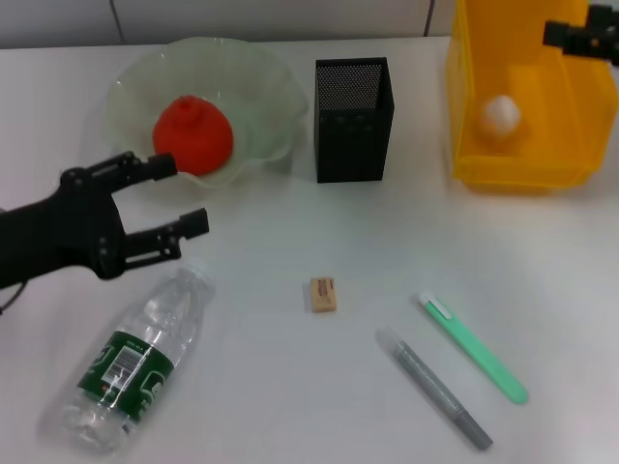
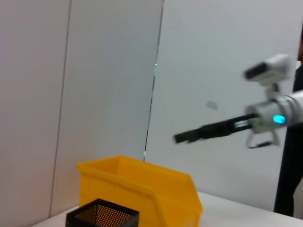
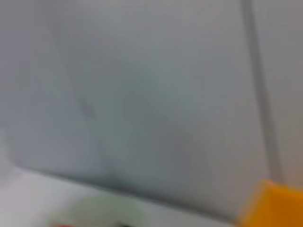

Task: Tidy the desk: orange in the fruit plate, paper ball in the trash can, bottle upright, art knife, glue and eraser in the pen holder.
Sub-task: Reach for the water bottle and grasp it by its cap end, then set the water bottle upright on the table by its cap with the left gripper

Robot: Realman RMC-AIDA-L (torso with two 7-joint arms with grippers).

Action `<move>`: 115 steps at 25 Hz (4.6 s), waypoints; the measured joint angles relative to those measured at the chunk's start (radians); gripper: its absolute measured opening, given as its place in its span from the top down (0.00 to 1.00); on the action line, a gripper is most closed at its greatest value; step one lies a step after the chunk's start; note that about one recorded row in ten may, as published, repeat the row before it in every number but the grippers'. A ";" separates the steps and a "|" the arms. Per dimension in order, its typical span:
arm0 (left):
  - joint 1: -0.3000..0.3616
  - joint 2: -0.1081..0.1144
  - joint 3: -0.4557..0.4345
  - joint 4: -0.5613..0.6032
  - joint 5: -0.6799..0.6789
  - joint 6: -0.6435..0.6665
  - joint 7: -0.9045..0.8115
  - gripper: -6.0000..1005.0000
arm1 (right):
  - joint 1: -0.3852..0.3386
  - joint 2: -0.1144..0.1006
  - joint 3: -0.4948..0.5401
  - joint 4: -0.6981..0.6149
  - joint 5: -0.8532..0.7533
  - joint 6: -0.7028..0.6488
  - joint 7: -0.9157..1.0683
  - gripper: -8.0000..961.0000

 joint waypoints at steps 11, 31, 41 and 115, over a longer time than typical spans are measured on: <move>0.107 -0.002 0.289 0.300 -0.108 -0.206 -0.201 0.20 | -0.226 0.000 -0.127 0.579 0.459 -0.348 -0.922 0.16; 0.266 0.002 0.969 1.075 0.918 -0.602 -1.378 0.24 | -0.203 -0.003 -0.129 0.777 0.302 -0.229 -1.075 0.17; 0.182 -0.002 1.028 1.057 1.105 -0.454 -1.582 0.26 | -0.187 -0.003 -0.131 0.810 0.295 -0.201 -1.081 0.17; 0.195 0.008 0.313 0.402 -0.097 -0.395 -0.156 0.55 | -0.142 -0.003 -0.124 0.803 0.287 -0.218 -0.956 0.17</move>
